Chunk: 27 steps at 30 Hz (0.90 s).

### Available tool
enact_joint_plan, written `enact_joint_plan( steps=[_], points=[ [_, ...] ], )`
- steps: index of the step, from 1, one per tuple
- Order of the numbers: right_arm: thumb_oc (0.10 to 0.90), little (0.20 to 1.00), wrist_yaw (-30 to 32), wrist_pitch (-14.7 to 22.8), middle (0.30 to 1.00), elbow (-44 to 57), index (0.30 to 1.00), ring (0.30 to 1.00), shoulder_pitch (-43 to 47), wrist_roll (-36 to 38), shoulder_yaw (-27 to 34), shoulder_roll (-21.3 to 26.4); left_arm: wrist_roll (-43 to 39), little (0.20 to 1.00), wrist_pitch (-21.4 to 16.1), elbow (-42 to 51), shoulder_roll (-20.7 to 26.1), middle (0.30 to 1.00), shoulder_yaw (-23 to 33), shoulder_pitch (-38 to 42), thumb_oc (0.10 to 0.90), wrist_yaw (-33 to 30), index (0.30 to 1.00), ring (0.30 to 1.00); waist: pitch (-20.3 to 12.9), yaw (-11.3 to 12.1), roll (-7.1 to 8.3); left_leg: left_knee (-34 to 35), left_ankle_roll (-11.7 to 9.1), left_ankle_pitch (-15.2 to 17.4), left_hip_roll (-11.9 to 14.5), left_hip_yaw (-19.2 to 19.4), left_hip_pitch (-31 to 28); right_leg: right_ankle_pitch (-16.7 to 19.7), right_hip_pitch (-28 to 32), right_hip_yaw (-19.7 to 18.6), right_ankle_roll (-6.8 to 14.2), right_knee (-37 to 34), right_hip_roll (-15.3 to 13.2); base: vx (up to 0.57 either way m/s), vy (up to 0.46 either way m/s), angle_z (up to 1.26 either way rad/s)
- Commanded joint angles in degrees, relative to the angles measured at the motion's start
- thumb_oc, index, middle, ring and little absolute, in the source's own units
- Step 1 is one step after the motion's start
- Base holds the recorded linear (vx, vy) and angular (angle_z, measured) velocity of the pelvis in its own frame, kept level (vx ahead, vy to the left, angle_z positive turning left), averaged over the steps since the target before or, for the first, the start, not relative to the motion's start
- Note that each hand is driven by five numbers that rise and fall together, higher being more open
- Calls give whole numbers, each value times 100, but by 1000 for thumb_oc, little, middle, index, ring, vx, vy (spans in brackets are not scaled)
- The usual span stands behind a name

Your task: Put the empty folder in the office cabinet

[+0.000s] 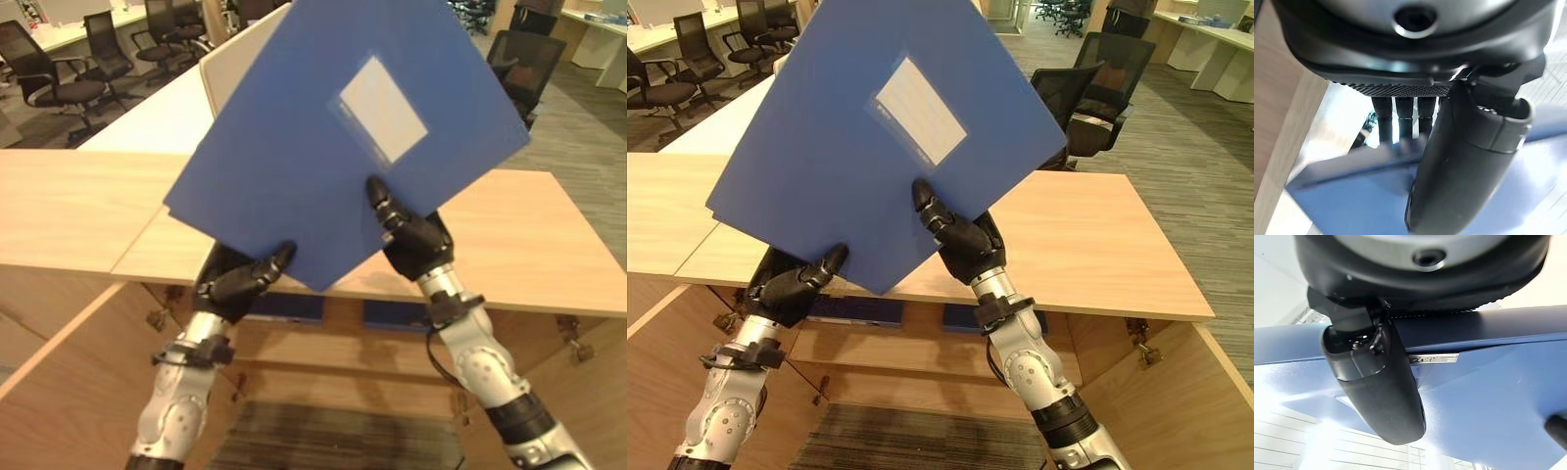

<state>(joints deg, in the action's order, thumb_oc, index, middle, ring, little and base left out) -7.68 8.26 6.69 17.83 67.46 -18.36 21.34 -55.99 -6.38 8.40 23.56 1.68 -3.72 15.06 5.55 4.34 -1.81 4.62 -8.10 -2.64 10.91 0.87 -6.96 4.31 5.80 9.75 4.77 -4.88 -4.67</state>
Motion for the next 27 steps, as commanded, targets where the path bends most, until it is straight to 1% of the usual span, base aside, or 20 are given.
enact_joint_plan(
  steps=[1,2,3,6,12,15,16,18,19,20,21,22,23,25,27],
  points=[
    [400,300,-384,607,300,1060,300,300,490,-47,744,-154,-257,900,-565,751,422,900,565,157,800,153,900,900,-516,32,180,-120,-15,-16,93,-392,197,-594,-79,-109,398,663,-328,0,0,0],
    [400,300,-383,606,300,1062,300,300,486,-47,742,-155,-258,900,-561,760,421,900,569,147,800,151,900,900,-518,29,180,-120,-15,-16,93,-393,196,-595,-78,-109,398,663,-328,0,-3,4],
    [400,300,-399,607,300,1082,300,300,442,-48,789,-125,-350,900,-592,887,437,900,695,91,800,185,900,900,-516,37,177,-119,-17,-18,90,-394,199,-593,-75,-103,397,655,-326,6,-5,8],
    [400,300,-413,627,300,1114,300,300,203,-50,1045,23,-673,900,-787,1506,480,900,1311,-91,800,177,900,900,-502,123,170,-106,-14,-31,81,-448,222,-599,-64,-68,392,633,-323,11,-13,13],
    [400,300,-371,604,300,1040,300,300,96,-23,1144,31,-931,900,-714,1627,479,900,1480,-266,800,199,900,900,-498,181,145,-98,-7,-39,59,-489,240,-604,-43,-9,387,620,-320,0,-5,4],
    [400,300,-371,590,300,1023,300,300,54,-18,1205,35,-912,900,-512,1589,691,900,1546,-557,800,361,900,900,-471,228,118,-102,3,-53,47,-513,258,-601,-42,-11,386,622,-321,0,1,5],
    [400,300,-371,589,300,1025,300,300,51,-19,1204,31,-915,900,-512,1588,694,900,1548,-560,800,364,900,900,-473,227,121,-102,4,-53,46,-513,258,-601,-42,-11,386,622,-321,0,0,0],
    [400,300,-330,594,300,976,300,300,90,-37,1213,60,-920,900,-299,1573,984,900,1592,-861,800,573,900,900,-454,264,98,-103,7,-66,36,-518,266,-594,-42,-5,391,626,-321,0,0,0],
    [400,300,-331,594,300,975,300,300,89,-36,1212,57,-923,900,-299,1570,987,900,1595,-864,800,578,900,900,-456,262,101,-102,7,-66,36,-518,266,-594,-42,-5,391,625,-322,0,0,0],
    [400,300,-297,585,300,913,300,300,116,-78,1173,88,-1050,900,-89,1617,1164,900,1569,-1091,800,746,900,900,-446,280,89,-100,7,-73,37,-523,273,-584,-45,9,395,622,-325,-26,-5,4],
    [400,300,-273,576,300,875,300,300,137,-96,1131,100,-1135,900,26,1604,1240,900,1522,-1194,800,833,900,900,-444,288,83,-98,8,-78,35,-526,274,-579,-49,15,396,622,-325,-26,-5,4],
    [400,300,-274,577,300,874,300,300,137,-96,1129,98,-1139,900,26,1601,1242,900,1525,-1197,800,838,900,900,-447,286,85,-98,8,-78,35,-527,275,-579,-50,16,396,622,-324,-19,-11,3],
    [400,300,-239,575,300,792,300,300,176,-111,1083,96,-1137,900,165,1493,1446,900,1450,-1397,800,950,900,900,-437,309,73,-101,14,-93,40,-533,281,-573,-51,20,401,629,-327,0,0,0],
    [400,300,-203,584,300,675,300,300,248,-134,1059,40,-1104,900,314,1444,1558,900,1491,-1671,800,1091,900,900,-434,337,68,-102,20,-107,37,-542,290,-569,-53,31,405,632,-330,0,0,0],
    [400,300,-153,613,300,538,300,300,318,-171,1059,21,-1058,900,358,1363,1592,900,1547,-1856,800,1219,900,900,-435,374,60,-76,15,-56,49,-537,244,-631,-17,30,415,634,-323,0,0,0]
  ],
)
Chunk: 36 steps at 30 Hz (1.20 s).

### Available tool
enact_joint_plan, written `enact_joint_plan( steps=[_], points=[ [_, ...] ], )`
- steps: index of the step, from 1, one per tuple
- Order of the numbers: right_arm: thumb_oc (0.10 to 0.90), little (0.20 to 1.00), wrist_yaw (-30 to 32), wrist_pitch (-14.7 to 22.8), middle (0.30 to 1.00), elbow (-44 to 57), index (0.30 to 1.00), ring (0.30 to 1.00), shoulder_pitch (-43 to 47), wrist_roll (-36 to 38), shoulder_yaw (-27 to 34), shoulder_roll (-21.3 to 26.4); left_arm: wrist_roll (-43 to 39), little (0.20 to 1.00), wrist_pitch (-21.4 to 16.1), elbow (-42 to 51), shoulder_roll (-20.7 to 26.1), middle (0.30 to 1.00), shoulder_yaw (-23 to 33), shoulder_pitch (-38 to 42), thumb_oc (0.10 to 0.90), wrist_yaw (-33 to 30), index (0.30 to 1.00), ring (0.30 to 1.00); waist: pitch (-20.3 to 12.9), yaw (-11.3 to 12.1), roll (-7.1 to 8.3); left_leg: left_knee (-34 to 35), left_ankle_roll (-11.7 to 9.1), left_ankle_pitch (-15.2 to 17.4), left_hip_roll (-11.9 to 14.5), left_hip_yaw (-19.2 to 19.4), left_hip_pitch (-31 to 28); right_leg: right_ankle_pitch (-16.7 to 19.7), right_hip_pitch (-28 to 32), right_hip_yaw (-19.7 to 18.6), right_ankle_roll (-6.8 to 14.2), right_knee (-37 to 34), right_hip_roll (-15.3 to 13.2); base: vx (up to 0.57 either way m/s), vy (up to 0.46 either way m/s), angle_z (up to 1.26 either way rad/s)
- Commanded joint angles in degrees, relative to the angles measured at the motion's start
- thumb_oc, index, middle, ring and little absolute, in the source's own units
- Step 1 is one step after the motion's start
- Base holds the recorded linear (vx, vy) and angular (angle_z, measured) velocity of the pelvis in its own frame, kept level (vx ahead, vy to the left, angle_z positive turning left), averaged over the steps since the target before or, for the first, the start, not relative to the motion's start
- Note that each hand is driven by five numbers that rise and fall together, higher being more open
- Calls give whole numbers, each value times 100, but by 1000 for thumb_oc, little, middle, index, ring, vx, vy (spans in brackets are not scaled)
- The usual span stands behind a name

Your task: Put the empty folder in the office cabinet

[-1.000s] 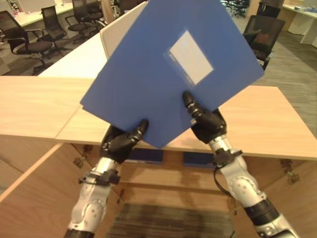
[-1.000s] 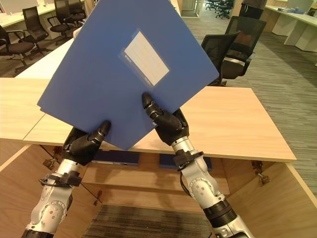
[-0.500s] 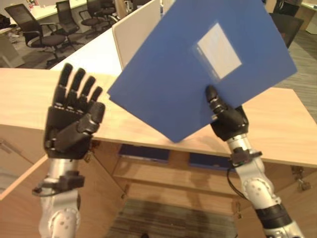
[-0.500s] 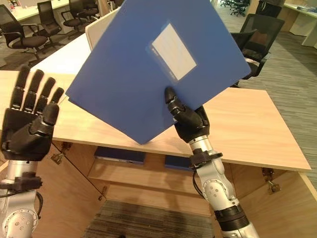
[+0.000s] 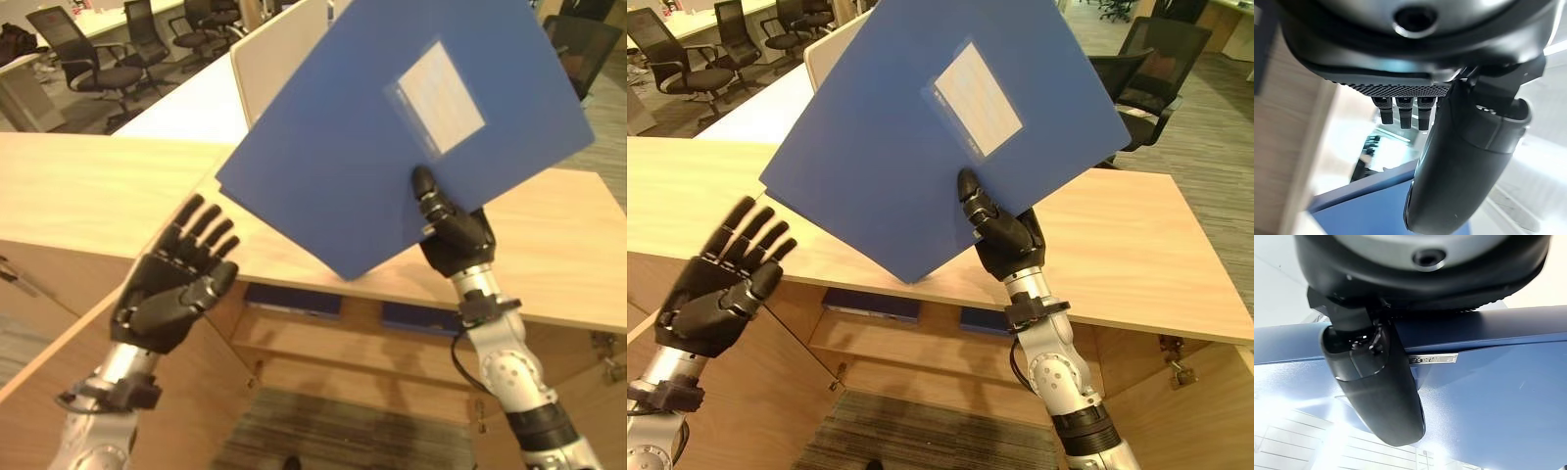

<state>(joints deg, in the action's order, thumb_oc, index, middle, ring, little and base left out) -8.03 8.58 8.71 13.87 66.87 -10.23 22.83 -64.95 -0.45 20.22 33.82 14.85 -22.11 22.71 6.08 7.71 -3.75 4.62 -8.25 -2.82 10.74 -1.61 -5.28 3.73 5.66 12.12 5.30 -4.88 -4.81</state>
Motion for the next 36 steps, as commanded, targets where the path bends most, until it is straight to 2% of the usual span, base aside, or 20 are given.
enact_joint_plan(
  steps=[1,6,8,9,13,17,19,20,21,23,24,27,28,32,34,35,36],
  points=[
    [400,300,-110,583,300,296,300,300,745,-125,258,-158,-135,900,-205,131,532,900,247,-97,800,521,900,900,-487,53,255,-74,30,-39,63,-289,76,-569,-3,-206,363,631,-311,0,0,0],
    [400,300,-62,595,300,114,300,300,864,-162,345,-303,77,900,-12,-245,516,900,270,-396,800,785,900,900,-465,134,233,-106,43,-98,53,-286,119,-494,-49,-219,359,632,-329,-27,-1,1],
    [400,300,-61,595,300,114,300,300,864,-163,344,-304,77,900,-12,-246,516,900,272,-397,800,786,900,900,-465,133,234,-106,43,-98,53,-286,118,-494,-49,-219,359,632,-329,-6,0,-1],
    [400,300,-51,600,300,84,300,300,857,-175,405,-332,102,867,-22,-289,427,867,293,-409,778,829,867,867,-472,157,235,-84,38,-44,58,-283,77,-557,-13,-218,367,629,-321,-48,6,-1],
    [400,300,-56,605,300,72,300,300,794,-185,489,-364,142,867,-47,-372,294,867,280,-395,778,809,867,867,-460,188,241,-88,44,-42,56,-304,80,-555,-6,-214,362,624,-324,-4,-2,0],
    [400,300,-45,584,300,-46,300,300,787,-183,506,-417,490,839,54,-645,526,839,227,-628,759,929,839,839,-447,223,221,-93,48,-52,52,-292,95,-549,-16,-207,366,621,-325,6,-4,0],
    [400,300,-43,580,300,-94,300,300,799,-184,479,-435,751,792,29,-854,683,792,228,-751,728,1018,792,792,-436,235,210,-94,47,-51,51,-289,80,-547,-16,-217,369,625,-322,22,-3,0],
    [400,300,-41,574,300,-121,300,300,802,-184,465,-457,929,822,6,-976,763,822,206,-822,748,1065,822,822,-429,243,206,-94,50,-53,55,-290,82,-544,-19,-212,374,623,-322,0,0,0],
    [400,300,-44,560,300,-146,300,300,812,-199,440,-456,1068,900,-14,-1067,817,900,183,-854,800,1090,900,900,-427,245,205,-93,50,-54,52,-288,86,-539,-23,-216,378,623,-322,0,0,0],
    [400,300,-35,557,300,-166,300,300,821,-221,412,-458,1210,900,-80,-1225,824,900,135,-861,800,1076,900,900,-425,253,204,-93,50,-58,51,-284,95,-537,-27,-214,379,623,-323,0,0,0],
    [400,300,1,574,300,-154,300,300,823,-258,386,-458,1563,900,-264,-1488,800,900,-13,-858,800,957,900,900,-416,247,209,-92,51,-60,51,-290,100,-533,-37,-214,382,627,-326,0,0,0],
    [400,300,35,596,300,-126,300,300,826,-307,378,-451,2002,900,-344,-1857,805,900,-287,-798,800,849,900,900,-411,242,202,-90,53,-58,46,-287,107,-541,-54,-215,384,642,-322,0,0,0],
    [400,300,88,618,300,-109,300,300,834,-366,342,-460,2501,900,-486,-2146,800,900,-529,-782,800,731,900,900,-403,217,199,-87,51,-51,58,-277,105,-544,-64,-211,387,649,-329,0,0,0],
    [400,300,128,608,300,-44,300,300,838,-441,229,-429,3048,900,-567,-2668,642,900,-943,-559,800,436,900,900,-382,183,202,-90,56,-53,61,-267,118,-547,-81,-210,385,664,-328,0,0,0],
    [400,300,86,574,300,126,300,300,827,-489,65,-417,3523,900,-637,-3241,330,900,-1288,-261,800,122,900,900,-363,113,241,-90,62,-42,59,-250,127,-542,-101,-222,391,663,-334,0,0,0],
    [400,300,87,574,300,130,300,300,827,-490,66,-406,3535,900,-654,-3270,316,900,-1309,-234,800,118,900,900,-360,116,232,-91,63,-41,58,-251,129,-543,-103,-221,391,664,-335,0,0,0],
    [400,300,7,558,300,258,300,300,801,-453,-15,-389,3912,900,-746,-3515,143,900,-1374,-132,800,-114,900,900,-353,89,249,-93,63,-26,64,-245,122,-543,-107,-225,386,662,-336,0,0,0]
  ],
)
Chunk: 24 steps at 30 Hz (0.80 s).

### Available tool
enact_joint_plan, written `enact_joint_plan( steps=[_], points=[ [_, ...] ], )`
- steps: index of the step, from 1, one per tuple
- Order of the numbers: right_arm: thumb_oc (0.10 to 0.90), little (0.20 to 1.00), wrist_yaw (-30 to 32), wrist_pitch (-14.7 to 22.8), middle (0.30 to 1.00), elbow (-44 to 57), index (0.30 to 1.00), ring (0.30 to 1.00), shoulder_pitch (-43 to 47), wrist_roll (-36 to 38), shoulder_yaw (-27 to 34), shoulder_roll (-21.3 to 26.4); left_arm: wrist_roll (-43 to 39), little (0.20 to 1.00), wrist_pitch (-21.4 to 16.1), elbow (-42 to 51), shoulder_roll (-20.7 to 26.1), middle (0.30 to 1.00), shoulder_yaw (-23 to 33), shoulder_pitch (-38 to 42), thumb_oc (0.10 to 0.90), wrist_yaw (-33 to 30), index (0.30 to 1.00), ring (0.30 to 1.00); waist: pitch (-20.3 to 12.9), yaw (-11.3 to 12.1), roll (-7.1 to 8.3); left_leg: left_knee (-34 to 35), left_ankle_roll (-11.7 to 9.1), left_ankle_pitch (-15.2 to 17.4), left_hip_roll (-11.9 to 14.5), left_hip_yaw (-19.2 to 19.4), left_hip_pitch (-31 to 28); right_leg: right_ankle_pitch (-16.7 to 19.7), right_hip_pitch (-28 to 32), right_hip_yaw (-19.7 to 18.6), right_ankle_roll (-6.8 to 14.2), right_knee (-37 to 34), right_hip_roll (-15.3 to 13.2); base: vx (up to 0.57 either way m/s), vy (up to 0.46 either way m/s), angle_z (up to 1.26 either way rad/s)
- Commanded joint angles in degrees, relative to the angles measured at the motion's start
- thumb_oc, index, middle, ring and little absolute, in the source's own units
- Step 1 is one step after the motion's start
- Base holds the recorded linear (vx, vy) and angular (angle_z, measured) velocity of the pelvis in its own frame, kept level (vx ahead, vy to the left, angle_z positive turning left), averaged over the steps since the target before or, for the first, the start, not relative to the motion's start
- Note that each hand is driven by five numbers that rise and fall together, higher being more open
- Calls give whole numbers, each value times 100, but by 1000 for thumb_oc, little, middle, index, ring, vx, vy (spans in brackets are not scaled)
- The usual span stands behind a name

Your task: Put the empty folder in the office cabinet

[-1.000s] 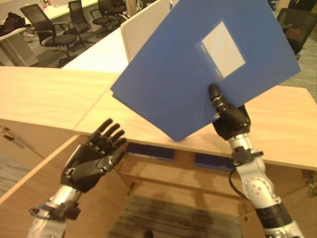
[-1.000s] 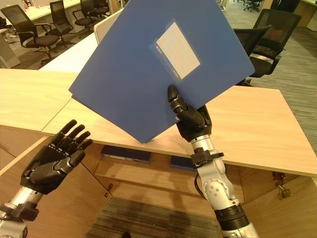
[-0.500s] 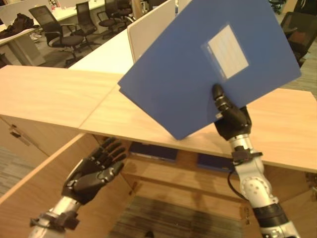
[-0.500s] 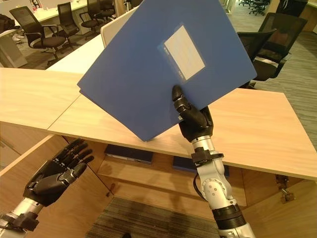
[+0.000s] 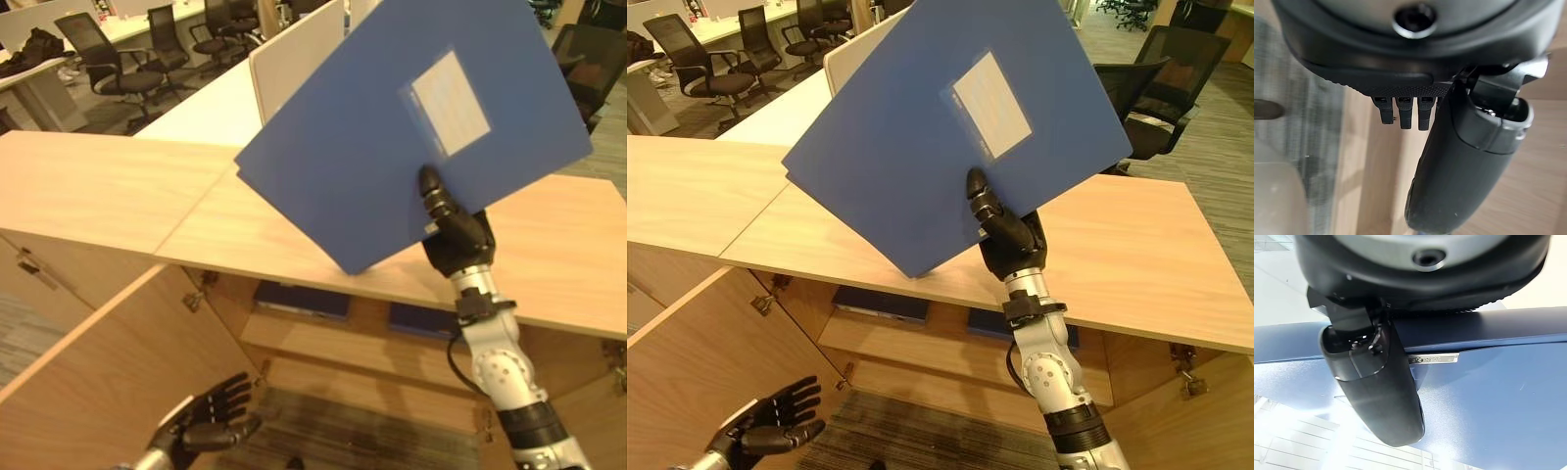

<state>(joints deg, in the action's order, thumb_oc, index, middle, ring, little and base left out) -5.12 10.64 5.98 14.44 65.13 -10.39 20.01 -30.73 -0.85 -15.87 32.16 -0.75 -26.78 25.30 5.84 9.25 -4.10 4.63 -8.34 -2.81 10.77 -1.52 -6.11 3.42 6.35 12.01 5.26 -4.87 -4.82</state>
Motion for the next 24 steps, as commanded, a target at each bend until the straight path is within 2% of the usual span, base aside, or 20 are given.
enact_joint_plan(
  steps=[1,5,6,8,10,12,14,15,24],
  points=[
    [400,300,-326,349,300,612,300,300,723,-251,-54,-88,780,900,-773,-103,193,900,125,425,800,-555,900,900,-329,-84,290,-97,72,-20,66,-241,197,-518,-176,-215,387,661,-337,0,0,0],
    [400,300,-523,331,300,987,300,300,656,-129,-309,-13,1963,900,-920,-1002,-259,900,-65,849,800,-1267,900,900,-320,-153,349,-114,59,1,76,-211,198,-523,-190,-246,386,658,-333,2,1,-1],
    [400,300,-522,330,300,991,300,300,656,-129,-310,-3,1980,900,-937,-1030,-276,900,-77,870,800,-1281,900,900,-317,-153,341,-115,59,2,76,-212,199,-524,-190,-245,386,659,-333,8,1,-6],
    [400,300,-674,263,300,1237,300,300,567,2,-471,125,2704,900,-985,-1876,-574,900,-289,1244,800,-1655,900,900,-326,-225,379,-114,47,12,84,-204,196,-528,-202,-252,387,661,-334,8,-1,-2],
    [400,300,-728,240,300,1320,300,300,548,50,-542,190,2895,900,-996,-2250,-696,900,-368,1438,800,-1783,900,900,-322,-249,385,-117,41,17,88,-198,195,-531,-210,-255,389,667,-332,0,0,0],
    [400,300,-854,163,300,1486,300,300,499,71,-757,482,3375,900,-988,-3282,-918,900,-550,1879,800,-2242,900,900,-340,-329,424,-113,21,33,94,-170,175,-537,-209,-256,392,670,-341,0,0,0],
    [400,300,-914,145,300,1525,300,300,492,87,-822,610,3485,900,-1013,-3587,-989,900,-604,2031,800,-2359,900,900,-338,-349,422,-110,18,37,95,-167,168,-541,-207,-255,393,672,-341,0,0,0],
    [400,300,-996,85,300,1608,300,300,493,105,-957,828,3539,900,-983,-3920,-1082,900,-661,2188,800,-2449,900,900,-338,-388,440,-103,15,35,101,-154,163,-544,-216,-267,398,681,-344,0,0,0],
    [400,300,-1373,-136,300,2040,300,300,988,422,-1654,1678,3872,900,-892,-4851,-1232,900,-841,2513,800,-2569,900,900,-377,-481,503,-84,-12,40,141,-120,132,-548,-230,-291,414,683,-353,0,0,0]
  ],
)
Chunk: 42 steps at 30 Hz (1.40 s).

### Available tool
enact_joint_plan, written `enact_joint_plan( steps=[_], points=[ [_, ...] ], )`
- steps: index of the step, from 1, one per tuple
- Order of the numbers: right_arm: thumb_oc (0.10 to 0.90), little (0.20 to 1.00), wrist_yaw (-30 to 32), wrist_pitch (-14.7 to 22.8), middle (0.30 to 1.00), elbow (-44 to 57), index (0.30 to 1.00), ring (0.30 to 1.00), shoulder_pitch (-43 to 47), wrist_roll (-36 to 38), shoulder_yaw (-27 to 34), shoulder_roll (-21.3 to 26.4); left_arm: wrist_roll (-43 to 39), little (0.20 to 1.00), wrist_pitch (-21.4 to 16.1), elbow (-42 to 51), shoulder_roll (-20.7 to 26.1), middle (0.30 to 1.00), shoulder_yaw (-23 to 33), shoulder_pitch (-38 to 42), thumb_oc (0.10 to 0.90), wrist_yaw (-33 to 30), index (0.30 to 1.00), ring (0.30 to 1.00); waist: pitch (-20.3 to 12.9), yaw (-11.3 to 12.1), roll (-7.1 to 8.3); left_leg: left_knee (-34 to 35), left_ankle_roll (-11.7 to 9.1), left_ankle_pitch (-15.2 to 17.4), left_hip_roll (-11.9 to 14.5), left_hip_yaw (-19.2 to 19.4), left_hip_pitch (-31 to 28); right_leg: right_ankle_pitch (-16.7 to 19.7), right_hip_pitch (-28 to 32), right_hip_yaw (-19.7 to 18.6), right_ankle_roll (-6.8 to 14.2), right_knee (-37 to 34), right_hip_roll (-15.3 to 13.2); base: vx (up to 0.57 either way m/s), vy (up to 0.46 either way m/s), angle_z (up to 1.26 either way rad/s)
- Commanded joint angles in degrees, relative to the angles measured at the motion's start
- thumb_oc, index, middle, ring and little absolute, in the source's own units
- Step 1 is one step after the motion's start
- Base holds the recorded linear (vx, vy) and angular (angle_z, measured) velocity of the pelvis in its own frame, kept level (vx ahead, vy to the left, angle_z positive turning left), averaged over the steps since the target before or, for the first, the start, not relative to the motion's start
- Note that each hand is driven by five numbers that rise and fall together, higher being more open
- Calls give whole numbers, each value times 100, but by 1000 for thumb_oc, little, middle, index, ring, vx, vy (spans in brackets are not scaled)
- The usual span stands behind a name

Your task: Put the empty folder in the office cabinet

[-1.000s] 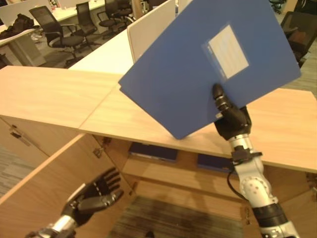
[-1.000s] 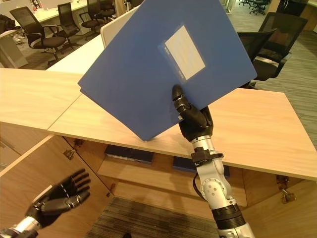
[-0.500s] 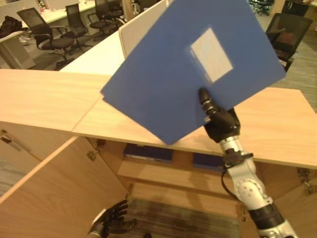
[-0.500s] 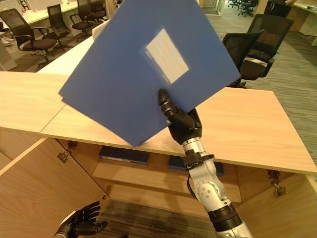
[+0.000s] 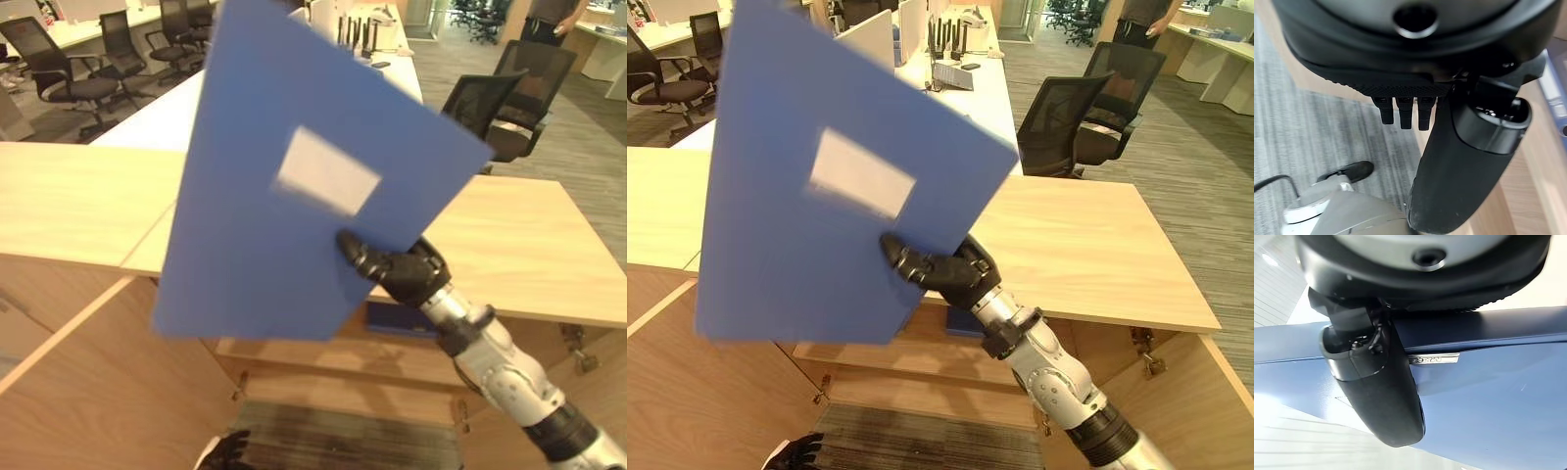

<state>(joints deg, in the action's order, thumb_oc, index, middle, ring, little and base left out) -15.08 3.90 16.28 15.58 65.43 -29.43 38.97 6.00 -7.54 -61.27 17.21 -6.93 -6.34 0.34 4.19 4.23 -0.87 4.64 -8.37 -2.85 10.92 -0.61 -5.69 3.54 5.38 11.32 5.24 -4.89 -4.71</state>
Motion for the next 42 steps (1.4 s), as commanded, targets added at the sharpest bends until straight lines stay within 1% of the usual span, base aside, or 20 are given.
enact_joint_plan(
  steps=[1,4,5,8,10,14,15,16,19,20,22,23,26,28,29,30,31,38,39,42],
  points=[
    [400,300,-378,539,300,1009,300,300,878,393,247,-215,199,900,-224,-313,260,900,-220,471,800,-73,900,900,-210,21,177,-85,-10,44,127,-210,89,-561,-134,-222,415,686,-362,0,0,0],
    [400,300,-438,357,300,929,300,300,954,180,32,234,220,900,-162,-545,301,900,-106,443,800,-55,900,900,-223,-9,174,-90,-31,47,145,-192,72,-579,-142,-241,410,713,-350,2,0,-2],
    [400,300,-453,254,300,823,300,300,914,-253,-26,431,160,900,-147,-591,298,900,-20,433,800,-19,900,900,-219,-30,165,-92,-38,45,154,-186,71,-587,-150,-236,410,719,-352,-1,3,-6],
    [400,300,-443,156,300,583,300,300,709,-835,-77,605,155,900,-131,-710,256,900,37,430,800,-4,900,900,-208,-58,149,-86,-43,44,158,-186,62,-592,-155,-220,412,722,-353,-3,2,-3],
    [400,300,-402,184,300,462,300,300,473,-1252,-52,584,175,900,-124,-734,244,900,45,434,800,-4,900,900,-205,-71,131,-85,-46,50,162,-184,58,-597,-154,-213,411,728,-356,0,0,0],
    [400,300,-256,144,300,47,300,300,240,-1718,-83,335,154,900,-96,-802,198,900,19,428,800,-7,900,900,-196,-72,109,-88,-43,54,163,-188,51,-602,-150,-218,402,734,-358,0,0,0],
    [400,300,-205,141,300,-139,300,300,160,-1985,-118,210,184,900,-74,-832,191,900,0,442,800,-31,900,900,-196,-73,103,-90,-43,55,163,-191,50,-600,-147,-213,397,730,-360,0,0,0],
    [400,300,-143,146,300,-438,300,300,83,-2554,-162,95,205,900,-49,-857,169,900,-26,455,800,-41,900,900,-191,-69,89,-89,-40,54,161,-198,57,-609,-147,-206,396,732,-360,0,0,0],
    [400,300,21,193,300,-1035,300,300,-74,-3536,-258,-101,259,900,-40,-868,142,900,-70,468,800,-91,900,900,-182,-55,77,-93,-33,51,155,-212,71,-623,-134,-170,390,735,-358,0,0,0],
    [400,300,117,217,300,-1442,300,300,-116,-4177,-366,-227,301,900,-36,-873,114,900,-129,463,800,-110,900,900,-176,-30,61,-97,-30,53,148,-226,79,-629,-126,-150,389,728,-362,0,0,0],
    [400,300,191,255,300,-1706,300,300,-175,-4634,-440,-360,336,900,-31,-878,114,900,-169,465,800,-142,900,900,-164,-21,60,-106,-25,55,144,-245,91,-634,-116,-140,385,726,-361,0,0,0],
    [400,300,194,265,300,-1720,300,300,-174,-4646,-444,-372,336,900,-32,-878,116,900,-170,463,800,-144,900,900,-166,-22,62,-107,-25,56,144,-246,91,-634,-114,-139,385,725,-361,0,0,0],
    [400,300,279,260,300,-2278,300,300,-245,-5120,-567,-616,382,900,-42,-883,111,900,-253,467,800,-177,900,900,-161,-1,48,-109,-20,59,137,-276,101,-645,-104,-116,380,725,-363,0,4,1],
    [400,300,397,236,300,-2845,300,300,-272,-5850,-692,-778,404,900,-22,-852,100,900,-313,460,800,-184,900,900,-152,18,37,-114,-13,58,129,-291,111,-660,-99,-98,375,732,-366,2,13,6],
    [400,300,407,250,300,-2869,300,300,-268,-5869,-699,-796,404,900,-21,-851,102,900,-313,457,800,-186,900,900,-154,15,40,-115,-13,59,129,-293,111,-662,-99,-96,375,734,-366,8,8,7],
    [400,300,487,232,300,-3232,300,300,-315,-6281,-735,-857,423,900,-20,-838,95,900,-352,456,800,-197,900,900,-156,27,36,-116,-10,59,123,-302,114,-663,-91,-83,378,733,-368,3,4,8],
    [400,300,552,227,300,-3493,300,300,-327,-6493,-751,-933,423,900,-20,-840,95,900,-374,460,800,-191,900,900,-155,29,38,-118,-8,60,118,-309,118,-668,-88,-77,378,737,-365,-3,7,9],
    [400,300,820,155,300,-4737,300,300,-556,-7640,-858,-1168,402,900,-20,-842,84,900,-485,470,800,-173,900,900,-148,56,45,-133,14,71,81,-363,132,-692,-55,-43,366,744,-361,1,5,3],
    [400,300,958,100,300,-5163,300,300,-632,-7599,-749,-1292,402,900,-15,-835,68,900,-537,479,800,-168,900,900,-148,52,33,-129,17,68,75,-371,133,-692,-52,-36,369,747,-365,17,9,4],
    [400,300,1058,105,300,-5420,300,300,-640,-7396,-621,-1421,363,900,-10,-844,67,900,-576,484,800,-158,900,900,-145,60,37,-129,22,66,65,-380,136,-690,-55,-34,370,749,-364,0,0,0]
  ],
)
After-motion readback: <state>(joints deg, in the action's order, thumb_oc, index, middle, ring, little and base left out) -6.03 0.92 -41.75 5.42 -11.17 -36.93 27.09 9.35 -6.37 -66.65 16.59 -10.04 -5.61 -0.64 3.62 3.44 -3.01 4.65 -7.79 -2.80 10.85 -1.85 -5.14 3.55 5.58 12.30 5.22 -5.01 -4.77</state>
